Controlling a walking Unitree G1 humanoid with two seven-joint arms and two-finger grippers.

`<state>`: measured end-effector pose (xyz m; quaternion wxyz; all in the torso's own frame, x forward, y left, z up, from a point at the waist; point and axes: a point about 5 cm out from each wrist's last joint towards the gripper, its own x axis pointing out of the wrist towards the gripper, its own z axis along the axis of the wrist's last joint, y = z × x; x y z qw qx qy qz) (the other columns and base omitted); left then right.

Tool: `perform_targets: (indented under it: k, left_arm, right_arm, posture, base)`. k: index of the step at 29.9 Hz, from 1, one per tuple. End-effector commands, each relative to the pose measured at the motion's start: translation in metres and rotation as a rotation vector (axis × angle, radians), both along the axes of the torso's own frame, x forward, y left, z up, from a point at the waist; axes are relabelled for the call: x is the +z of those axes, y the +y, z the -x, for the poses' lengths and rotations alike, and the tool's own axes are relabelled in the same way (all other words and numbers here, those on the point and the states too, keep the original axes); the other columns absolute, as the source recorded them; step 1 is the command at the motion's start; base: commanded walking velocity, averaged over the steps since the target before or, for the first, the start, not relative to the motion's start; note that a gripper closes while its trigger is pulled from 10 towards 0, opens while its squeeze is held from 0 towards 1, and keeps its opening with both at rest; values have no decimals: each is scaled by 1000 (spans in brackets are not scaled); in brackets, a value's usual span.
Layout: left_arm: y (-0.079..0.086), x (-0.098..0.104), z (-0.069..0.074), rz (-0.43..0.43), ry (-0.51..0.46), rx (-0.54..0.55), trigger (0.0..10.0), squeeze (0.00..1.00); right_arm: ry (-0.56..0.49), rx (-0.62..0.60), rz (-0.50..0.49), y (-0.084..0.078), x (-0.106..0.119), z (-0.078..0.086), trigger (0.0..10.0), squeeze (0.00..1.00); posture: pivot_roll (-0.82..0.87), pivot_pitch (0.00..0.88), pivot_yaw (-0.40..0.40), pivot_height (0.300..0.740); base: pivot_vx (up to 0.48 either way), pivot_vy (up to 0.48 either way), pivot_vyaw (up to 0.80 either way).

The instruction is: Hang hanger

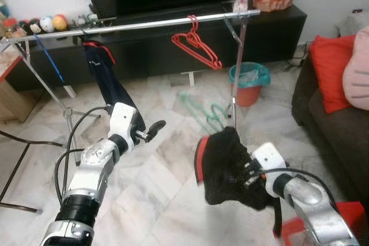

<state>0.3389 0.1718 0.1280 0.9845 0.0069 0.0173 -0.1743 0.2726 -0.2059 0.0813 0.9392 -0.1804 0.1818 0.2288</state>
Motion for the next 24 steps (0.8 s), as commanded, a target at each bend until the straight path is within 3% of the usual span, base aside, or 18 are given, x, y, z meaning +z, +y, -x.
perform_targets:
  k: [1,3,5,8,14,24]
  left_arm:
    - [6,6,-2,25,-36,50,10000,0]
    - [6,5,0,26,-44,67,10000,0]
    - [2,2,4,47,-42,77,10000,0]
    - [-2,-2,6,64,-38,92,10000,0]
    - [-7,-2,5,71,-41,91,10000,0]
    - [-12,-3,7,68,-47,79,10000,0]
  right_arm:
    - [-131,-18,-33,1,25,-12,10000,0]
    - [-174,-97,-53,-5,30,-17,10000,0]
    - [-207,-219,-140,-8,34,-21,10000,0]
    - [-212,-285,-220,-2,30,-19,10000,0]
    - [-204,-257,-232,15,21,-12,10000,0]
    - [-188,-259,-237,16,19,-11,10000,0]
  posture:
    - [-99,0,122,740]
    - [-99,0,120,740]
    - [-93,0,117,740]
    - [-93,0,117,740]
    - [-100,0,126,740]
    - [-102,0,115,740]
  base:
    - [0,0,0]
    - [0,0,0]
    - [0,0,0]
    - [0,0,0]
    - [0,0,216]
    - [0,0,800]
